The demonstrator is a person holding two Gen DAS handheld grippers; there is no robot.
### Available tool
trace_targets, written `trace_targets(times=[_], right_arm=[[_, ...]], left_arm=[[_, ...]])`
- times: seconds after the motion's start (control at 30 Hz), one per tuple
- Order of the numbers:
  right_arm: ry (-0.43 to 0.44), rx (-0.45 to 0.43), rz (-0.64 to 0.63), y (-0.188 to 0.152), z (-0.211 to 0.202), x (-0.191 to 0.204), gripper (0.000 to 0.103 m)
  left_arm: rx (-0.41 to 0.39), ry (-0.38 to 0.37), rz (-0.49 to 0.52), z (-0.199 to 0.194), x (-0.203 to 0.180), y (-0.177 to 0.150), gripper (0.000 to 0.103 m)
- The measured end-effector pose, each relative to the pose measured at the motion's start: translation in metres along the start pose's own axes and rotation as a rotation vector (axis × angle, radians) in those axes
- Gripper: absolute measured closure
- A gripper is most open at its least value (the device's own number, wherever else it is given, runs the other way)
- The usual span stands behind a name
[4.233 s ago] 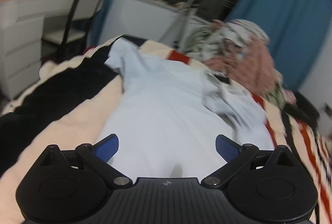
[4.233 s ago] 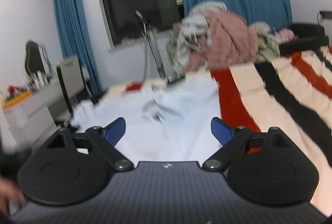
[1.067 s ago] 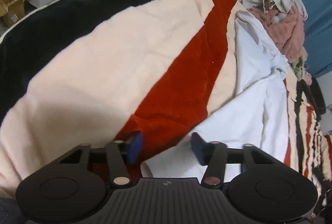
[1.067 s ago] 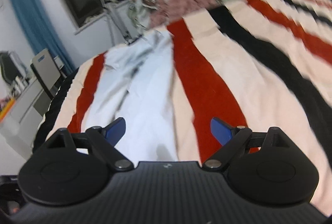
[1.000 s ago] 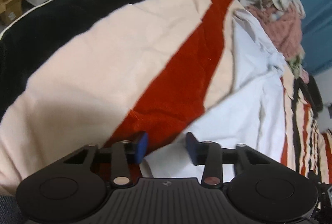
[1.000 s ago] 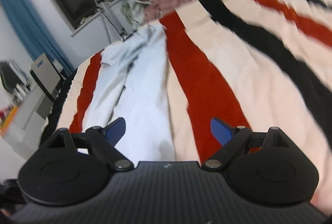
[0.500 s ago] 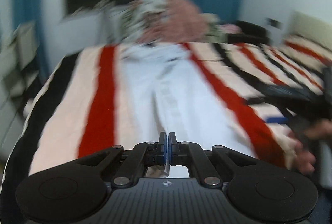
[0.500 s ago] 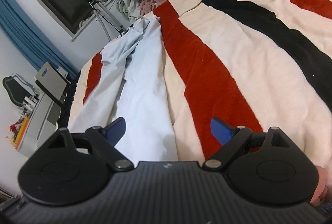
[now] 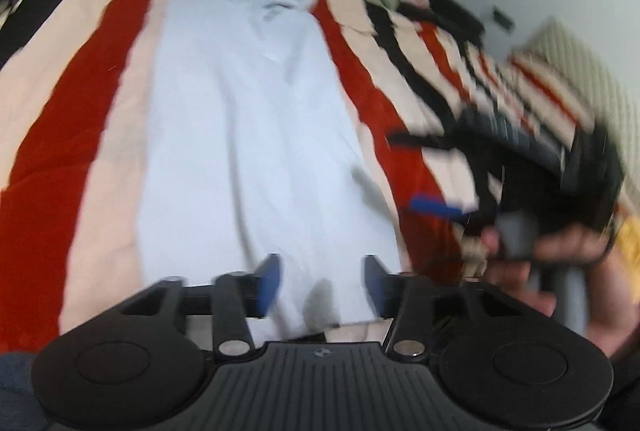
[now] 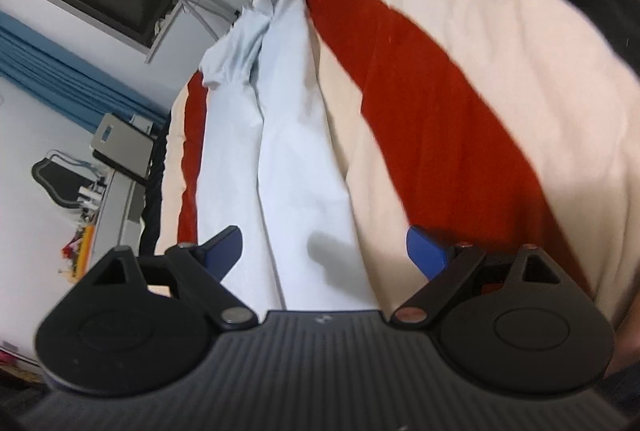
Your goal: Fold clothes
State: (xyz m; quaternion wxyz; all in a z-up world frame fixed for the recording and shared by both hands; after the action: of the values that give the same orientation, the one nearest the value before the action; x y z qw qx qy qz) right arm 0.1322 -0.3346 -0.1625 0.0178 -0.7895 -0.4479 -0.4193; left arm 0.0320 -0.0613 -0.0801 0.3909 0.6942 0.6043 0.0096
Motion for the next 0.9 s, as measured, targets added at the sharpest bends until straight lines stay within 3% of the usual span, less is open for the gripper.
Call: trace_targets(times=[0.07, 0.1, 0.2, 0.4, 0.53, 0.6, 0.77, 0.8, 0.87, 0.9], right_arm=[[0.017, 0.042, 0.019, -0.006, 0.004, -0.002, 0.014], [0.020, 0.062, 0.033, -0.009, 0.006, -0.003, 0.019], [0.006, 0.118, 0.084, -0.018, 0.011, -0.009, 0.024], [-0.041, 0.179, 0.076, -0.036, 0.015, -0.006, 0.031], [-0.020, 0.234, 0.052, -0.055, 0.010, -0.001, 0.035], [-0.029, 0.237, 0.042, -0.065, 0.006, 0.001, 0.046], [-0.064, 0.192, 0.048, -0.074, -0.004, 0.002, 0.050], [-0.075, 0.187, 0.036, -0.076, -0.005, 0.003, 0.053], [-0.102, 0.171, 0.000, -0.081, -0.008, 0.007, 0.062], [-0.116, 0.163, -0.018, -0.083, -0.010, 0.009, 0.068]], left_arm=[[-0.047, 0.008, -0.073, -0.013, 0.022, 0.012, 0.046], [-0.063, 0.020, -0.106, -0.017, 0.033, 0.017, 0.045], [-0.077, 0.030, -0.223, -0.019, 0.070, 0.027, 0.043], [0.037, -0.006, -0.520, 0.013, 0.131, 0.020, 0.044], [0.051, -0.088, -0.543, 0.007, 0.134, 0.016, 0.042], [0.067, -0.139, -0.563, 0.005, 0.133, 0.009, 0.041], [0.091, -0.145, -0.526, 0.007, 0.130, 0.004, 0.045], [0.106, -0.130, -0.515, 0.009, 0.129, 0.003, 0.049], [0.126, -0.090, -0.504, 0.010, 0.126, -0.001, 0.072], [0.119, -0.082, -0.509, 0.008, 0.126, -0.001, 0.078]])
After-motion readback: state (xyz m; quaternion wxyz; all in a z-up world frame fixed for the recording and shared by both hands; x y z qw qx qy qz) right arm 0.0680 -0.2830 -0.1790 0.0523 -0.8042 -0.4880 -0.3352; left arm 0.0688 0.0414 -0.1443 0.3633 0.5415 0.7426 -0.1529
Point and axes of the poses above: each gripper's, at about its wrist camera, not at the fingertips, and z roughly the way its jaws point, x to its left, y to its top, the point moved 2 cm from there along z, roughly the way its jaws point, and after that the axes turned 4 degrees about -y, right-handed, at the moved point
